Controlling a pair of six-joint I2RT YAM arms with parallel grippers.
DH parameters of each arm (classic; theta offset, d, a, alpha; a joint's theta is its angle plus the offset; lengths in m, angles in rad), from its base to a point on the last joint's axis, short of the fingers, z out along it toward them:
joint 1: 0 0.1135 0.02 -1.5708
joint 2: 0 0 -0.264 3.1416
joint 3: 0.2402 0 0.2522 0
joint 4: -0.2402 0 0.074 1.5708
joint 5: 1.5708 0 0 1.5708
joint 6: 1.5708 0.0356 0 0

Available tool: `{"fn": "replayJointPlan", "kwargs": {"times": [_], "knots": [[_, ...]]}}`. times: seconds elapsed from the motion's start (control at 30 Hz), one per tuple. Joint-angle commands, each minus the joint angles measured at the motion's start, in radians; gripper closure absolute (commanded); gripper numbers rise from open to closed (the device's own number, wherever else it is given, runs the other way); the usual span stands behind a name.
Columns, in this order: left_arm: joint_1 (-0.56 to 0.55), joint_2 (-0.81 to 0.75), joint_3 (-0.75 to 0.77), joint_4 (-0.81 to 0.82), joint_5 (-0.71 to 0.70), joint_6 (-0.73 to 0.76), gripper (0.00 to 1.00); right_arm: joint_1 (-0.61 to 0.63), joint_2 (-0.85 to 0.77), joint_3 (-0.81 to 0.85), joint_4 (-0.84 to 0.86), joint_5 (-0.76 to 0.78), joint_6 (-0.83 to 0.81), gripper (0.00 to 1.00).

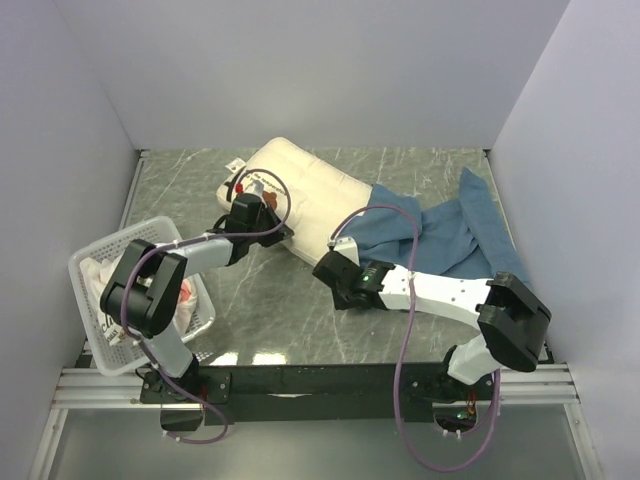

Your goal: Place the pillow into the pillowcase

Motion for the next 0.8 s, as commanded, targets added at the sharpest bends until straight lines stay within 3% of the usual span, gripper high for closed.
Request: {"fn": "replayJointPlan", "kwargs": {"times": [0.0, 0.07, 0.17, 0.37, 0.6, 0.77], "knots": [[-0.010, -0.067, -0.058, 0.065, 0.021, 0.008, 0.99, -0.007, -0.001, 0.054, -0.047, 0.118, 0.026, 0.74], [-0.018, -0.112, -0.078, 0.062, -0.008, -0.002, 0.99, -0.003, -0.006, 0.068, -0.074, 0.127, 0.025, 0.87], [-0.044, -0.197, -0.125, 0.053, -0.085, -0.033, 0.99, 0.039, -0.032, 0.106, -0.096, 0.072, -0.004, 0.97], [-0.171, -0.340, -0.181, 0.022, -0.246, -0.077, 0.99, 0.148, -0.038, 0.238, -0.114, -0.008, -0.024, 0.99], [-0.360, -0.452, -0.253, -0.001, -0.390, -0.151, 0.99, 0.062, -0.076, 0.210, -0.088, -0.042, -0.053, 1.00], [-0.431, -0.418, -0.299, 0.057, -0.374, -0.220, 0.99, 0.057, -0.121, 0.193, -0.032, -0.135, -0.058, 0.99]]}}
